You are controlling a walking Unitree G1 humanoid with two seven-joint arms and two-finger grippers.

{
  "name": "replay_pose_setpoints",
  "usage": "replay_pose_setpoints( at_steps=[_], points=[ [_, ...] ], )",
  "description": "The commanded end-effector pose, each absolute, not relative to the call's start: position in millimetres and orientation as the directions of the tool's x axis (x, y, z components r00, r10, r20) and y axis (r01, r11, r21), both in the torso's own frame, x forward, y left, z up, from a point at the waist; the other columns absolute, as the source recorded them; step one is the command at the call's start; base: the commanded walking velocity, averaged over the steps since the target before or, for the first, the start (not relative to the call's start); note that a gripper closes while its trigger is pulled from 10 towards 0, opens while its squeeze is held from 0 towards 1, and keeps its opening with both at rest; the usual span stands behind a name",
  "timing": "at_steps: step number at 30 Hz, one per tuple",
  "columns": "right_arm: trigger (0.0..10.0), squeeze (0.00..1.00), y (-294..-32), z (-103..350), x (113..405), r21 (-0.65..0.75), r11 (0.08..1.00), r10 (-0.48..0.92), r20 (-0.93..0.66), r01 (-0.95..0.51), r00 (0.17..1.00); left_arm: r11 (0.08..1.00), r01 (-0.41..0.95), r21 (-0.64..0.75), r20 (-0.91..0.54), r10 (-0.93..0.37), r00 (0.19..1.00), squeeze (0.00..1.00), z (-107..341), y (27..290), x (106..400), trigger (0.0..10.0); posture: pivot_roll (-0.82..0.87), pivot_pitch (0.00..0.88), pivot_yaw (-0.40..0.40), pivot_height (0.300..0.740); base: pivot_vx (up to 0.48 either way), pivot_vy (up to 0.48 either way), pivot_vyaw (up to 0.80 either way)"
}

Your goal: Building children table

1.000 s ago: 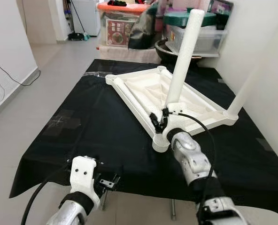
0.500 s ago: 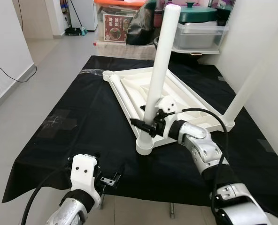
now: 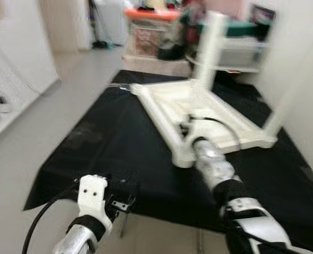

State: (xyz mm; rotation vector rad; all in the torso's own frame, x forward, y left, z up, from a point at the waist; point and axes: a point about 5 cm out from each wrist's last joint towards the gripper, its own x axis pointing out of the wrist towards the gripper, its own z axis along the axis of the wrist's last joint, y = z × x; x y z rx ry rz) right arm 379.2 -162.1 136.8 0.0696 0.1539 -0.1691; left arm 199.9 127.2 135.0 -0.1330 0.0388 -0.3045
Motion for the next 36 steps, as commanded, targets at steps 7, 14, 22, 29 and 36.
replay_pose_setpoints(
  at_steps=[7, 14, 22, 29, 36],
  points=[
    [10.0, 1.00, -139, 131, 353, 0.068, 0.995, -0.066, -0.145, 0.076, 0.987, 0.943, 0.300, -0.142, -0.023, -0.306, 0.952, 0.00, 135, 127, 199, 10.0, 0.17, 0.000, -0.086, 0.740, 0.000, 0.000, 0.00],
    [10.0, 0.00, -128, 163, 366, 0.066, 0.976, 0.211, -0.063, -0.206, 0.976, 0.942, 0.302, -0.144, -0.021, -0.308, 0.951, 0.00, 135, 126, 200, 10.0, 0.18, 0.000, -0.093, 0.740, 0.000, 0.000, 0.00],
    [10.0, 0.00, -135, 203, 362, -0.164, 0.805, 0.585, 0.053, -0.571, 0.809, 0.945, 0.294, -0.147, -0.017, -0.299, 0.954, 0.00, 134, 127, 203, 10.0, 0.18, 0.000, -0.099, 0.740, 0.000, 0.000, 0.00],
    [6.9, 0.00, -116, 192, 357, -0.237, 0.677, 0.715, -0.013, -0.697, 0.699, 0.944, 0.299, -0.138, -0.013, -0.304, 0.953, 0.00, 134, 127, 204, 10.0, 0.19, 0.000, -0.103, 0.740, 0.000, 0.000, 0.00],
    [0.0, 0.00, -104, 172, 367, -0.121, 0.804, 0.577, -0.076, -0.582, 0.813, 0.947, 0.292, -0.135, -0.012, -0.296, 0.955, 0.00, 134, 128, 203, 10.0, 0.20, 0.000, -0.107, 0.740, 0.000, 0.000, 0.00]
  ],
)
